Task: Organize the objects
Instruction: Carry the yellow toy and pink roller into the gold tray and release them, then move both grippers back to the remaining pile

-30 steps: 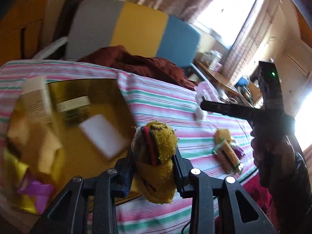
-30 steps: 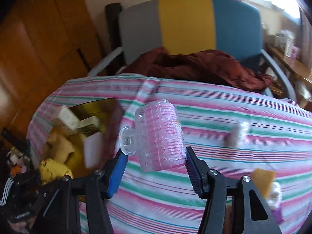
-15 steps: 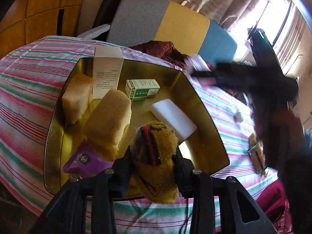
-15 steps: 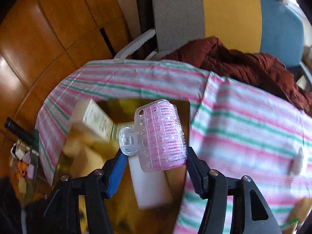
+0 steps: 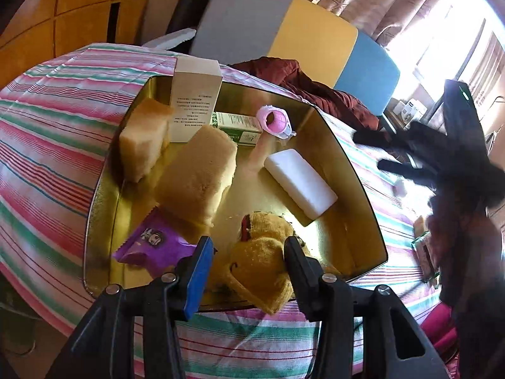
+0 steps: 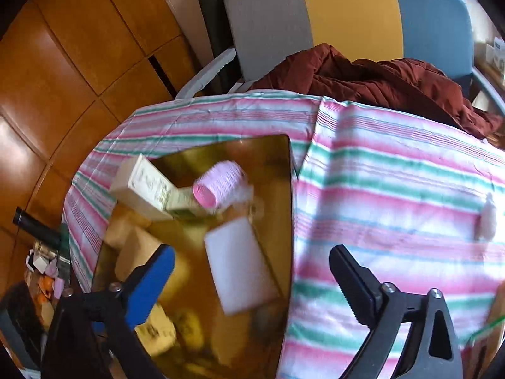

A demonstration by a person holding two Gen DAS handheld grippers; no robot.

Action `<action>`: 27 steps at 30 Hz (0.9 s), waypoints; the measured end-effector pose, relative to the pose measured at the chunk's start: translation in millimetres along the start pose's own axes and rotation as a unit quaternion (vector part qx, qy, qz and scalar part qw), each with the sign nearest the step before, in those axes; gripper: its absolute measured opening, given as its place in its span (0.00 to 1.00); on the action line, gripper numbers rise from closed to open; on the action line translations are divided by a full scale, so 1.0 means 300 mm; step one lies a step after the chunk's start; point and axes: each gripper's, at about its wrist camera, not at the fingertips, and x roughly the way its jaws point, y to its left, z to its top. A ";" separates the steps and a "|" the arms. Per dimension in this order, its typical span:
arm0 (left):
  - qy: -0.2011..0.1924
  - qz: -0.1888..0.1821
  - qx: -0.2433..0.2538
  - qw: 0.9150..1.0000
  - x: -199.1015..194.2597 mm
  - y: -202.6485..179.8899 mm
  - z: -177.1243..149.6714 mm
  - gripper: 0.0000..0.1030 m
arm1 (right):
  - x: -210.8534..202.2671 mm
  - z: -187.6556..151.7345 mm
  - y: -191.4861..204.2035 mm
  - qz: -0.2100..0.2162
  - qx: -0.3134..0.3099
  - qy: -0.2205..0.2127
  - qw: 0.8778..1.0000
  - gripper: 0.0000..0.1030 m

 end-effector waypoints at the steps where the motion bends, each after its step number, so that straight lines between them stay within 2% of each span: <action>1: 0.000 0.004 0.000 1.000 -0.006 -0.001 0.001 0.46 | -0.009 -0.020 0.001 -0.004 -0.004 -0.003 1.000 0.99; 13: -0.065 0.072 0.011 0.995 -0.140 0.006 0.007 0.46 | -0.124 -0.214 0.081 -0.033 -0.059 -0.044 0.997 1.00; 19: -0.099 0.110 0.029 0.989 -0.185 -0.012 -0.001 0.46 | -0.159 -0.278 0.110 -0.050 -0.068 -0.067 0.994 1.00; 27: -0.116 0.115 0.040 0.986 -0.217 -0.033 -0.004 0.46 | -0.209 -0.330 0.107 -0.069 -0.075 -0.090 0.991 1.00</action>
